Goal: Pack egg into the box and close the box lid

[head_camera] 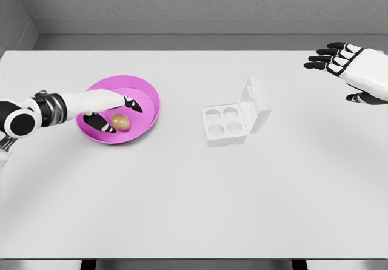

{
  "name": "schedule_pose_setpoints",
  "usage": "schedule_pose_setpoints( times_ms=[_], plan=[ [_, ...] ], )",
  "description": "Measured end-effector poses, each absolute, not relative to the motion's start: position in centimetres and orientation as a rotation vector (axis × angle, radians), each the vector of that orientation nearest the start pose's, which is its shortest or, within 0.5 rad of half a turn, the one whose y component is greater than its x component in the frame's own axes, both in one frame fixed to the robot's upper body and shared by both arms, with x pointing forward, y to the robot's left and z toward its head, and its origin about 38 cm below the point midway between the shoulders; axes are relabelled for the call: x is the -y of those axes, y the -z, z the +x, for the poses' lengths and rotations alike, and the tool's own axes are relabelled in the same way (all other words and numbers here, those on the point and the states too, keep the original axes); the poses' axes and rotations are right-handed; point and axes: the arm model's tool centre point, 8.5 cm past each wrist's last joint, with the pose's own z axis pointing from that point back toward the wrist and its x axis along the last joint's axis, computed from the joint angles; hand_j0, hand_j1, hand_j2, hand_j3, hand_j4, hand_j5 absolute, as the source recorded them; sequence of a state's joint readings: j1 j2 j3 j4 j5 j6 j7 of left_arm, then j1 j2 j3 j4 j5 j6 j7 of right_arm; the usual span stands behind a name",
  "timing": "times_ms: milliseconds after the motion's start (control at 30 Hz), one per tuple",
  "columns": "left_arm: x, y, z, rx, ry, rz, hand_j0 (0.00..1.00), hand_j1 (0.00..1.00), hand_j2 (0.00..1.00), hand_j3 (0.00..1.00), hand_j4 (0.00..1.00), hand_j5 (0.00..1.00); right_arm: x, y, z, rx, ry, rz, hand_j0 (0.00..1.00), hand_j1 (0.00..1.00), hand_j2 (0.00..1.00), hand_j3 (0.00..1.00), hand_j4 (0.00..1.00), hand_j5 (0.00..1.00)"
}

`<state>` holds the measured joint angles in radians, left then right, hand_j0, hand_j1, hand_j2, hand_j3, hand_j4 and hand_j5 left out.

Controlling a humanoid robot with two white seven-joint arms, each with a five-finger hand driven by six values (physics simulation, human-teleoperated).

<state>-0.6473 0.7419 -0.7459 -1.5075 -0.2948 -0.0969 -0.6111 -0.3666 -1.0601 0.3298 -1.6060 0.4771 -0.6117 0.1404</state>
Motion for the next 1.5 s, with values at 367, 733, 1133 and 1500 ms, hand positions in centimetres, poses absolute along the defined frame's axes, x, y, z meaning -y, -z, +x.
schedule_pose_setpoints(
  times_ms=[367,733,1133,1500],
  plan=[
    [-26.2,-16.5,44.7,1.133,1.805,0.300,0.79,0.79,0.79,0.79,0.79,0.79,37.8,-27.2,38.7,-2.227,2.667,1.072,1.00,1.00,1.00,1.00,1.00,1.00],
    [-25.6,-15.9,45.0,1.128,1.806,0.299,0.77,0.77,0.77,0.77,0.77,0.77,37.8,-27.2,38.7,-2.226,2.668,1.071,1.00,1.00,1.00,1.00,1.00,1.00],
    [-25.5,-15.6,45.0,1.124,1.804,0.293,0.58,0.58,0.58,0.58,0.58,0.58,37.7,-27.1,38.7,-2.228,2.668,1.068,1.00,1.00,1.00,1.00,1.00,1.00],
    [-25.6,-15.3,44.8,1.122,1.799,0.291,0.49,0.49,0.49,0.49,0.49,0.49,37.7,-27.1,38.7,-2.228,2.669,1.067,1.00,1.00,1.00,1.00,1.00,1.00]
  ],
)
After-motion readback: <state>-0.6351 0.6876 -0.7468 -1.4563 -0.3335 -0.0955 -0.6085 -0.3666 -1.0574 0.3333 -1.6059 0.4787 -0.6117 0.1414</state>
